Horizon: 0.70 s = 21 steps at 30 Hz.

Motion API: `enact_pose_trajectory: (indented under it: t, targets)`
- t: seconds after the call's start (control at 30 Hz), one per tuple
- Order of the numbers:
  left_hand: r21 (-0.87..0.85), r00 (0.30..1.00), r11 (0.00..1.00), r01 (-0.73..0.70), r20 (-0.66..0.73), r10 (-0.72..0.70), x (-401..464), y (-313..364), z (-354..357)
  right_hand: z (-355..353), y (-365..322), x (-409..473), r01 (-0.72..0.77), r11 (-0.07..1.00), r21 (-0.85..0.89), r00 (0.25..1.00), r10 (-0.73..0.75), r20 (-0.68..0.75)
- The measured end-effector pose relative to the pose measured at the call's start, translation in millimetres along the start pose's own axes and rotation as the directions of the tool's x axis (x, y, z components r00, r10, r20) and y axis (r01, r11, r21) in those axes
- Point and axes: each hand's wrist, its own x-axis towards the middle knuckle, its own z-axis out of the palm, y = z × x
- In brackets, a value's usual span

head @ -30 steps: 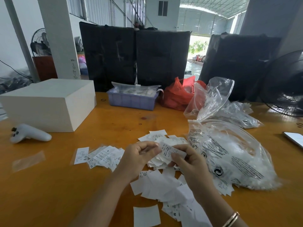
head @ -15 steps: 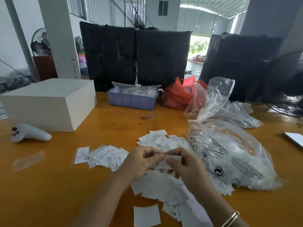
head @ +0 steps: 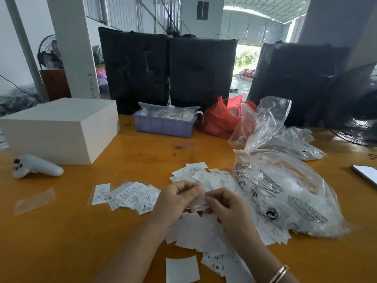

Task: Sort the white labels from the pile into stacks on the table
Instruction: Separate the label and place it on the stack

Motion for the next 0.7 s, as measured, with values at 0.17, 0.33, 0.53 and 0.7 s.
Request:
enact_pose_trajectory:
  t: [0.17,0.33,0.53,0.7]
  targets:
    - [-0.096,0.997,0.993,0.071,0.003,-0.071,0,-1,0,0,1,0,0.049,0.998,-0.03,0.998,-0.05,-0.033]
    - [0.005,0.994,0.999,0.052,0.099,-0.052,3,4,-13,-2,0,2,0.066,0.995,-0.074,0.997,-0.069,-0.03]
    - [0.554,0.958,0.833,-0.011,-0.232,0.167,15,-3,-52,-36,-14,13,0.279,0.837,-0.471,0.875,-0.424,-0.233]
    - [0.874,0.926,0.447,0.192,-0.312,0.213,20,-18,-68,-85,-10,33,0.022,0.621,-0.783,0.84,-0.436,-0.323]
